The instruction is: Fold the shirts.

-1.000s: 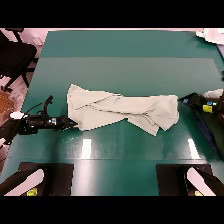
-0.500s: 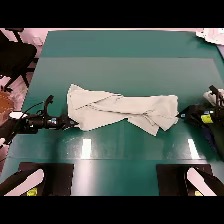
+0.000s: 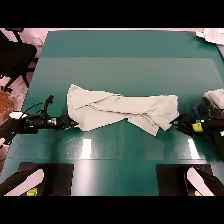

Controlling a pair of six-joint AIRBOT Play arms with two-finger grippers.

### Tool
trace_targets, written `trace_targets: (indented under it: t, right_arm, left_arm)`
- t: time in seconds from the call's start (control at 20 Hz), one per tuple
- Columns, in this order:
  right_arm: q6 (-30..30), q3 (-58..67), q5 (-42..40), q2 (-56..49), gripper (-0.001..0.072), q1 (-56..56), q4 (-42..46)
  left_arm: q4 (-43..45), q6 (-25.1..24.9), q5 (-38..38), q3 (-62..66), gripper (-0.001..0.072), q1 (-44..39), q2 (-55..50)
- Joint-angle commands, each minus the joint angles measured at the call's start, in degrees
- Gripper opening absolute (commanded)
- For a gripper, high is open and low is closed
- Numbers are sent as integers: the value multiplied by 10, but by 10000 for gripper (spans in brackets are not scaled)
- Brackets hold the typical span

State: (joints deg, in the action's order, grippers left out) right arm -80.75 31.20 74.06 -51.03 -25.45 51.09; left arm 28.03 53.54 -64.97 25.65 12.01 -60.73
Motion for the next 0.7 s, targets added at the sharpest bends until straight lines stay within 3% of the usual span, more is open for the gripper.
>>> trace_targets:
  t: [0.0, 0.15, 0.35, 0.45, 0.55, 0.65]
  right_arm:
    - [54, -17, -49, -40, 549, 0, -87]
    - [82, -16, -69, -77, 548, 7, -138]
    - [89, -16, -96, -123, 539, 67, -141]
    - [90, -16, -115, -134, 335, 102, -141]
    - [91, -10, -122, -134, 25, 129, -141]
    - [93, 18, -104, -133, 22, 153, -141]
  left_arm:
    - [0, 0, -6, 1, 25, 0, 0]
    - [0, 0, -13, 1, 25, 0, 0]
    - [-1, 0, -13, 1, 24, 0, 0]
    - [-5, 0, -14, 1, 24, 0, 0]
    - [-28, -17, -23, 1, 23, 0, 0]
    - [-90, -87, -69, 10, 22, 0, 1]
